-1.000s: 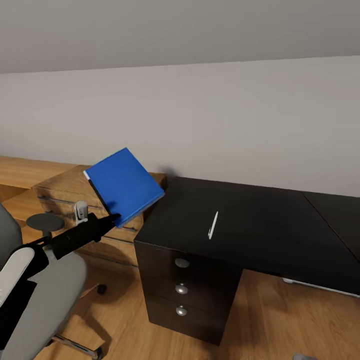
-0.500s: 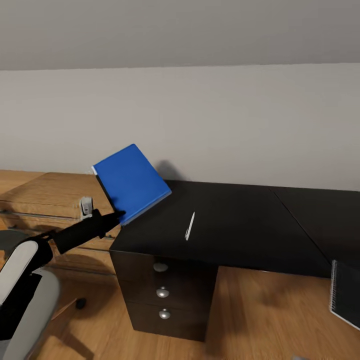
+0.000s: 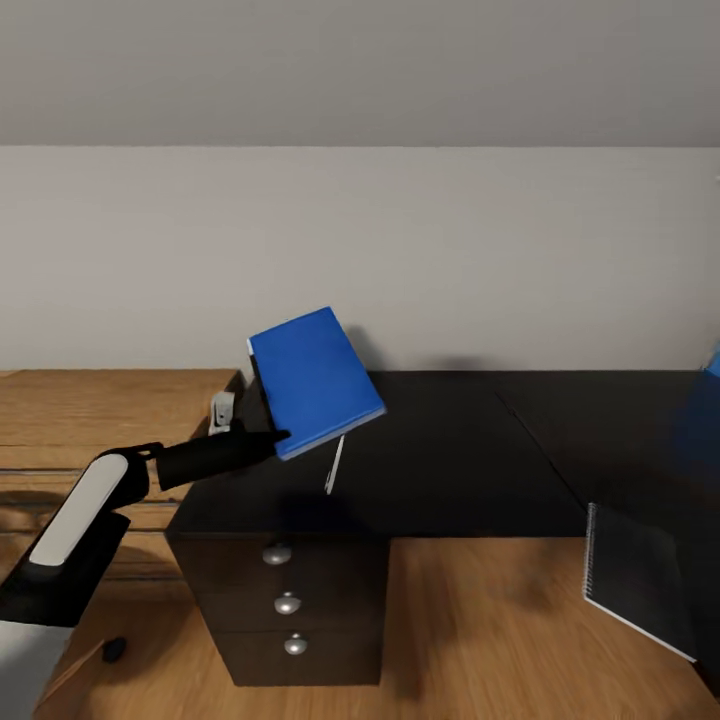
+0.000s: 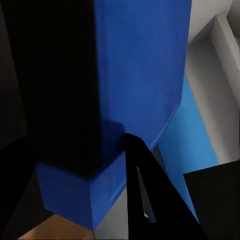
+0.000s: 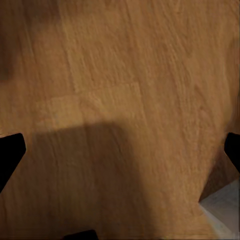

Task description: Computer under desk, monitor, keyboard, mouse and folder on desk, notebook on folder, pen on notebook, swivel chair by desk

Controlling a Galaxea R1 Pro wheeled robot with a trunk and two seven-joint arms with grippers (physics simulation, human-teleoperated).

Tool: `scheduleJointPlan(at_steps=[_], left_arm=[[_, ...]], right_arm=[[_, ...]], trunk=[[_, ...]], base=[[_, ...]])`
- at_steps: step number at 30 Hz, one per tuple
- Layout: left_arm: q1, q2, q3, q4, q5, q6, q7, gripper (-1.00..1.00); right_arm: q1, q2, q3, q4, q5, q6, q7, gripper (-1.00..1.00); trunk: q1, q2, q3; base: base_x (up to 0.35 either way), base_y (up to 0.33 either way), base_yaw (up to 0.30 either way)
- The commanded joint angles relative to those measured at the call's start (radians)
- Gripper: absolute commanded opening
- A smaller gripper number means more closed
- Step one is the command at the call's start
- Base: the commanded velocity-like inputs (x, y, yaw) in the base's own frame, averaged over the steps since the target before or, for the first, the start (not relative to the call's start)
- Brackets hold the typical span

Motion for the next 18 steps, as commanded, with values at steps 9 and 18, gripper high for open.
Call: scheduleJointPlan(at_steps=[9,18], left_arm=[[-0.028,-0.034,-0.008,0.048,0.01,0.032,0.012,-1.0],[-0.033,-0.055,-0.009,0.054,0.002,0.044,0.014,-1.0]], right_arm=[[-0.003,0.055,0.003,0.147,-0.006,-0.162,-0.006,1.0],[0.0,0.077,0.006,0.188,-0.004,-0.221,-0.002,1.0]], trunk=[[-0.035,0.063,0.027],[-0.069,0.126,0.056]], base=[[0.0,0.0,-0.289],[0.0,0.0,-0.291]])
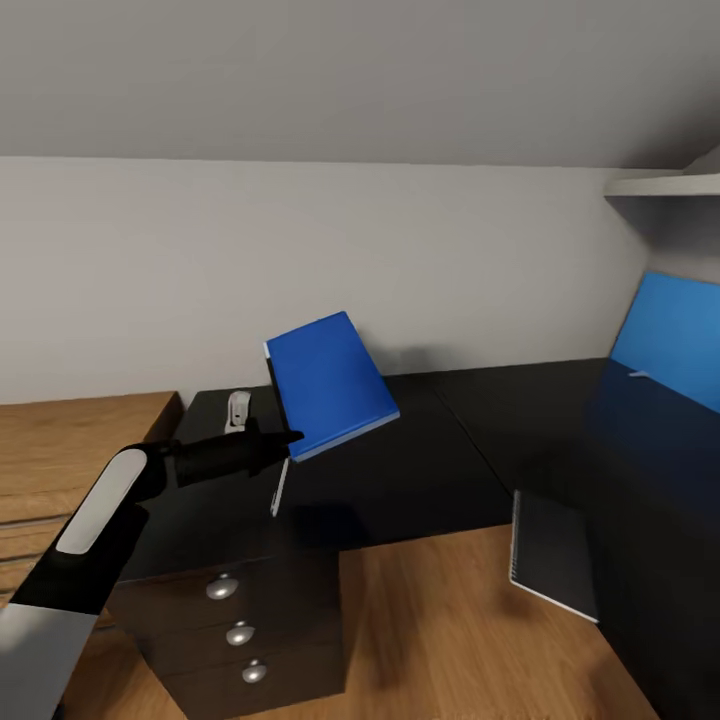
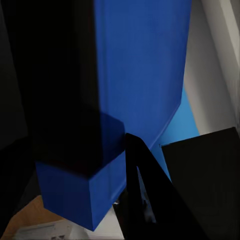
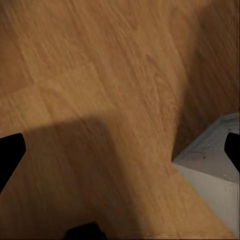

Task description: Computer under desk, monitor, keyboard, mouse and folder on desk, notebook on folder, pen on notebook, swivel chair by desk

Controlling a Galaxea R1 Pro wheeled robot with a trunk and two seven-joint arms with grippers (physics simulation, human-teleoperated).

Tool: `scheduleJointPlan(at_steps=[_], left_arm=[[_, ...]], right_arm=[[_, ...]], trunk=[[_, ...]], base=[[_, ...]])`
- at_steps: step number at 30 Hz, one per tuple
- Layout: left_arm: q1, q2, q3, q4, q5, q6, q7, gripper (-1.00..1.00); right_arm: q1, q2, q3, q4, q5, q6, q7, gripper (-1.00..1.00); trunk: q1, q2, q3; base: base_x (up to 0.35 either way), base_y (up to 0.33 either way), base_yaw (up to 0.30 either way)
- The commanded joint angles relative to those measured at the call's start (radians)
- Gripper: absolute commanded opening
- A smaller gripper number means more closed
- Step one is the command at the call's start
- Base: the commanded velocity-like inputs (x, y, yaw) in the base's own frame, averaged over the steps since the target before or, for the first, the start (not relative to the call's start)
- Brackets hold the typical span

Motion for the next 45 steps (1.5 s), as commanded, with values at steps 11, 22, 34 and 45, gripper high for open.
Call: scheduleJointPlan(at_steps=[11,22,34,45], left_arm=[[0.014,-0.011,-0.001,-0.016,0.006,-0.006,0.013,-1.0],[0.017,-0.013,-0.002,-0.012,0.007,-0.001,0.007,-1.0],[0.017,-0.011,0.0,-0.016,0.004,-0.002,0.009,-1.0],[0.011,-0.015,-0.003,0.016,0.005,0.0,0.011,-1.0]], right_arm=[[0.0,0.057,0.009,0.077,0.122,-0.032,-0.001,1.0],[-0.001,0.059,0.011,0.084,0.136,-0.029,-0.003,1.0],[-0.001,0.059,0.007,0.086,0.133,-0.026,-0.006,1.0],[-0.001,0.055,-0.001,0.086,0.132,-0.039,0.0,1.0]], trunk=[[-0.012,0.021,0.009],[-0.012,0.021,0.009],[-0.023,0.042,0.018],[-0.065,0.119,0.052]], base=[[-0.003,0.002,-0.217],[-0.117,0.229,-0.118],[-0.018,0.12,-0.289],[0.0,0.001,-0.299]])
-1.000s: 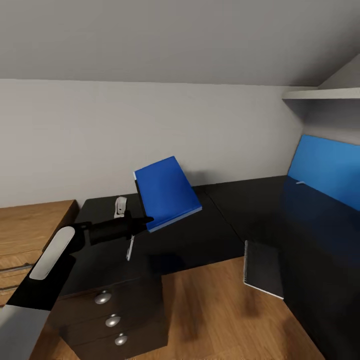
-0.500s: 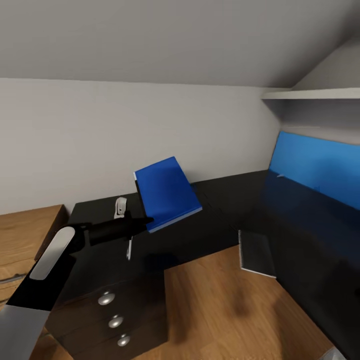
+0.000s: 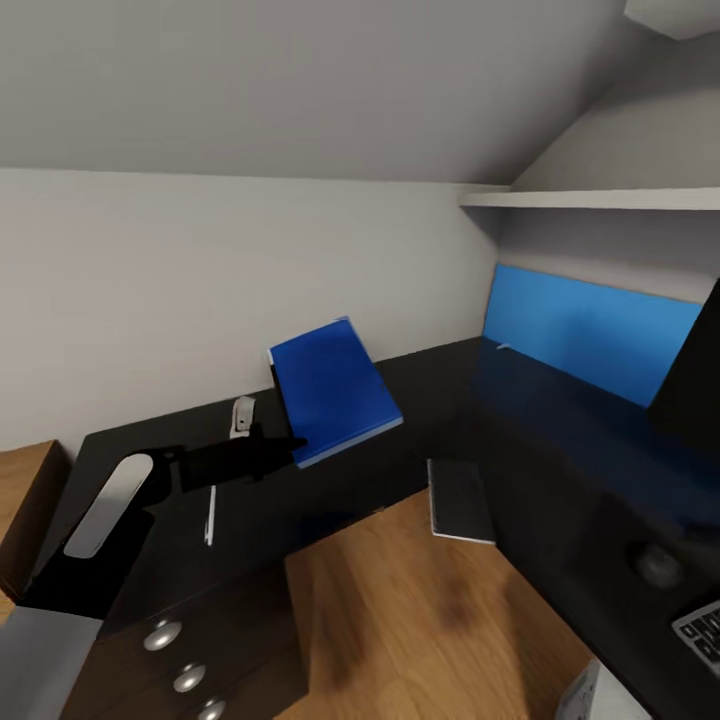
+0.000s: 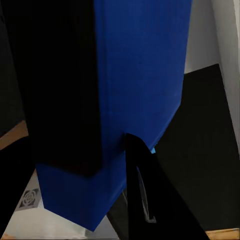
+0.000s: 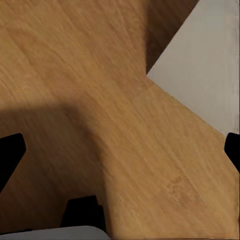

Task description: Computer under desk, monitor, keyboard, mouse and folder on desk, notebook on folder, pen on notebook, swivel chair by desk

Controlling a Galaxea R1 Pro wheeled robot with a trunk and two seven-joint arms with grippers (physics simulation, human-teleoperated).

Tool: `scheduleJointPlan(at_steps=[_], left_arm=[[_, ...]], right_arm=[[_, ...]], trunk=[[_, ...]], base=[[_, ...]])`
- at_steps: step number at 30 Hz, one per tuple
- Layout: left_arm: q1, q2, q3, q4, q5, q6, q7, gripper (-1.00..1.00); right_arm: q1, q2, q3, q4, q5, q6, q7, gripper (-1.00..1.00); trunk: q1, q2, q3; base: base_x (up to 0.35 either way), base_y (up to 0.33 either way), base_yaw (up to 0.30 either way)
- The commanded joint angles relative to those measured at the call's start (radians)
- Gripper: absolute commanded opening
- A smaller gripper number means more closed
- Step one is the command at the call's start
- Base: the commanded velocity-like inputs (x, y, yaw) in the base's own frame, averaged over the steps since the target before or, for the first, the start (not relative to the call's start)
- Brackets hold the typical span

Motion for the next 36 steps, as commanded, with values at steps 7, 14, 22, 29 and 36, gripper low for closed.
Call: scheduleJointPlan(at_steps=[7,14,22,29,36], left_arm=[[-0.036,-0.024,-0.07,0.073,0.015,0.002,0.01,-1.0],[-0.084,-0.032,-0.152,0.148,0.017,0.004,0.005,-1.0],[-0.101,-0.043,-0.225,0.234,0.015,0.004,0.004,-1.0],[-0.122,-0.044,-0.231,0.267,0.014,0.004,0.014,-1.0],[-0.155,-0.064,-0.236,0.351,0.003,0.003,0.077,-1.0]], right_arm=[[0.0,0.0,0.013,0.03,-0.004,-0.014,-0.002,1.0],[0.001,0.003,0.015,0.059,-0.001,-0.032,-0.001,1.0],[0.0,-0.002,0.048,0.067,0.055,-0.027,0.06,1.0],[0.0,-0.001,0.058,0.134,0.074,-0.035,0.118,1.0],[0.0,-0.006,0.059,0.143,0.078,-0.041,0.128,1.0]], trunk=[[-0.027,0.049,0.021],[-0.054,0.098,0.043],[-0.085,0.154,0.068],[-0.111,0.203,0.09],[-0.138,0.252,0.112]], base=[[0.0,0.0,-0.3],[0.0,0.0,-0.3],[0.0,0.0,-0.3],[0.0,0.0,-0.3],[0.0,0.0,-0.3]])
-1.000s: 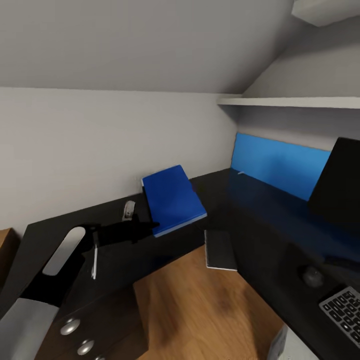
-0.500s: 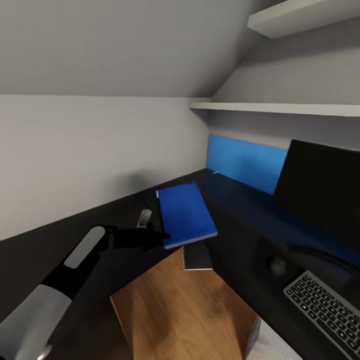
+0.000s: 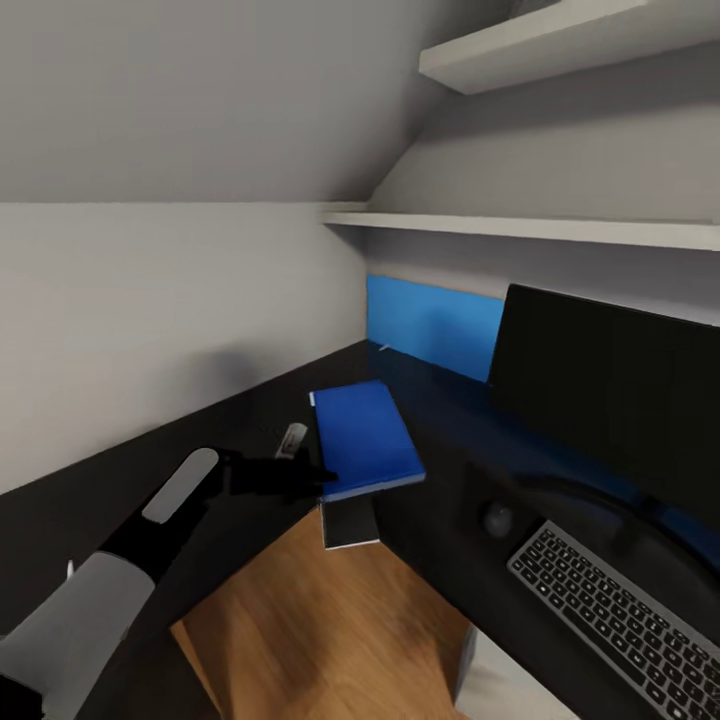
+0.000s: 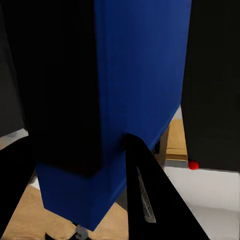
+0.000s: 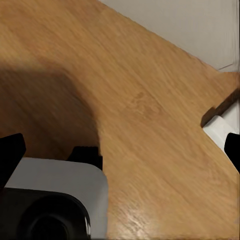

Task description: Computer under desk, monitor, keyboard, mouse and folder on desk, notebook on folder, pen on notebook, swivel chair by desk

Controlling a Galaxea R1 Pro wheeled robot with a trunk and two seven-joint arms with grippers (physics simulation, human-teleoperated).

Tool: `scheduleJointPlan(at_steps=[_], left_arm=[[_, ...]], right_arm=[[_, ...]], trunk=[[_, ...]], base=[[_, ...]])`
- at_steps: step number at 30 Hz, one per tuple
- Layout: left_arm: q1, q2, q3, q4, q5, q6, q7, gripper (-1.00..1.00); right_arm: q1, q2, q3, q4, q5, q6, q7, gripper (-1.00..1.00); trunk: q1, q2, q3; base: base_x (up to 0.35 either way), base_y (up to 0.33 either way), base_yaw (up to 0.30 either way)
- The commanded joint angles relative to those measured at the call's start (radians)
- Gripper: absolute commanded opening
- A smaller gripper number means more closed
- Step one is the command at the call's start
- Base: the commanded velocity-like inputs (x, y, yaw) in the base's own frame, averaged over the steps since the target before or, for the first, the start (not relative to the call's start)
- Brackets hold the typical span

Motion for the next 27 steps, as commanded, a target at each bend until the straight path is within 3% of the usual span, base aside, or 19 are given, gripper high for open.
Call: scheduleJointPlan(at_steps=[1,2,3,6,9,13,17,20,22,23,27], left_arm=[[-0.005,-0.003,-0.003,0.01,-0.005,0.001,0.014,-1.0],[-0.006,-0.003,-0.003,0.014,-0.016,0.001,0.015,-1.0],[-0.009,0.002,-0.003,0.038,-0.053,0.001,0.014,-1.0],[-0.011,0.007,-0.003,0.081,-0.063,0.001,0.013,-1.0],[-0.011,0.014,-0.004,0.106,-0.067,0.001,0.013,-1.0],[-0.013,0.049,-0.006,0.127,-0.07,0.001,0.009,-1.0],[-0.027,0.057,-0.011,0.132,-0.072,0.001,0.009,-1.0],[-0.044,0.061,-0.044,0.134,-0.072,0.001,0.009,-1.0],[-0.046,0.071,-0.068,0.135,-0.072,0.001,0.007,-1.0],[-0.041,0.1,-0.086,0.133,-0.071,0.001,-0.008,-1.0],[-0.016,0.134,-0.095,0.132,-0.072,0.001,-0.041,-1.0]], right_arm=[[-0.001,0.0,0.005,0.003,-0.01,-0.006,0.006,1.0],[-0.001,0.0,0.005,0.003,-0.01,-0.008,0.006,1.0],[0.0,-0.001,0.005,0.005,-0.01,-0.027,0.006,1.0],[0.0,-0.001,0.005,0.007,-0.01,-0.053,0.007,1.0],[0.001,0.0,0.005,0.01,-0.011,-0.077,0.006,1.0],[0.008,0.0,0.005,0.022,-0.011,-0.117,0.005,1.0],[0.014,0.0,0.005,0.024,-0.011,-0.133,0.005,1.0],[0.021,0.0,0.005,0.025,-0.011,-0.138,0.005,1.0],[0.026,0.0,0.005,0.025,-0.01,-0.14,0.006,1.0],[0.029,0.0,0.006,0.025,-0.009,-0.142,0.006,1.0],[0.035,-0.001,0.006,0.025,-0.004,-0.143,0.007,1.0]], trunk=[[-0.004,0.007,0.003],[-0.008,0.014,0.006],[-0.012,0.021,0.009],[-0.023,0.042,0.02],[-0.035,0.063,0.031],[-0.05,0.091,0.045],[-0.065,0.119,0.059],[-0.073,0.133,0.067],[-0.073,0.133,0.067],[-0.073,0.133,0.068],[-0.073,0.133,0.07]], base=[[0.0,0.0,-0.3],[0.0,0.0,-0.3],[0.0,0.0,-0.3],[0.0,0.0,-0.3],[0.0,0.0,-0.3],[0.0,0.0,-0.3],[0.0,0.0,-0.3],[0.0,0.0,-0.3],[0.0,0.0,-0.3],[0.0,0.0,-0.3],[0.0,0.0,-0.3]])
